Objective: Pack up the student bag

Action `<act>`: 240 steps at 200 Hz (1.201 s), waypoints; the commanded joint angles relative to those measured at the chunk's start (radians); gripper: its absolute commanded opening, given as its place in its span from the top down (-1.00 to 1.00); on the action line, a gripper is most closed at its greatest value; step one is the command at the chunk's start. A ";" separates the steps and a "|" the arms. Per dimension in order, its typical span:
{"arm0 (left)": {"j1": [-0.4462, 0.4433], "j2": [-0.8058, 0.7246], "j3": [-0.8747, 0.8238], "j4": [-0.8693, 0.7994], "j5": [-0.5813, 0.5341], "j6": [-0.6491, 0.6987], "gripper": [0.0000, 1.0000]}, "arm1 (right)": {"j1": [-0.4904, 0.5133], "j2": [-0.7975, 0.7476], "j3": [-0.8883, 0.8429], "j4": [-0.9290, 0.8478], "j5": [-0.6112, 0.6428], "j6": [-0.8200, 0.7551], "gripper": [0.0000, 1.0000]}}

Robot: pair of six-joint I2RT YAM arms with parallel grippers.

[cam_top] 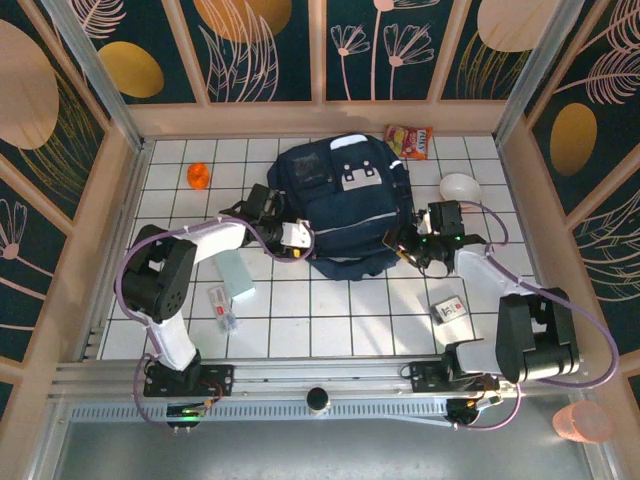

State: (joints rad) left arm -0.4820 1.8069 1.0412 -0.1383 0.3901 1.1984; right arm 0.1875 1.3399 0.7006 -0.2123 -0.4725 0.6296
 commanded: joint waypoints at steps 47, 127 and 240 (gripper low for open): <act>-0.177 -0.149 -0.156 0.063 0.138 -0.091 0.98 | -0.009 0.147 0.106 0.150 -0.042 -0.094 -0.03; -0.162 -0.266 -0.309 0.388 0.222 -0.460 0.73 | 0.219 -0.080 0.306 -0.258 0.327 -0.243 -0.14; -0.111 -0.220 -0.249 0.134 0.139 -0.113 -0.38 | 0.472 -0.162 0.141 -0.192 0.274 0.045 -0.20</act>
State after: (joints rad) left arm -0.5823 1.5543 0.7574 0.1280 0.5449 0.8803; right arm 0.6582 1.1801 0.8455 -0.4442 -0.1558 0.6044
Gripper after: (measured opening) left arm 0.690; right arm 0.602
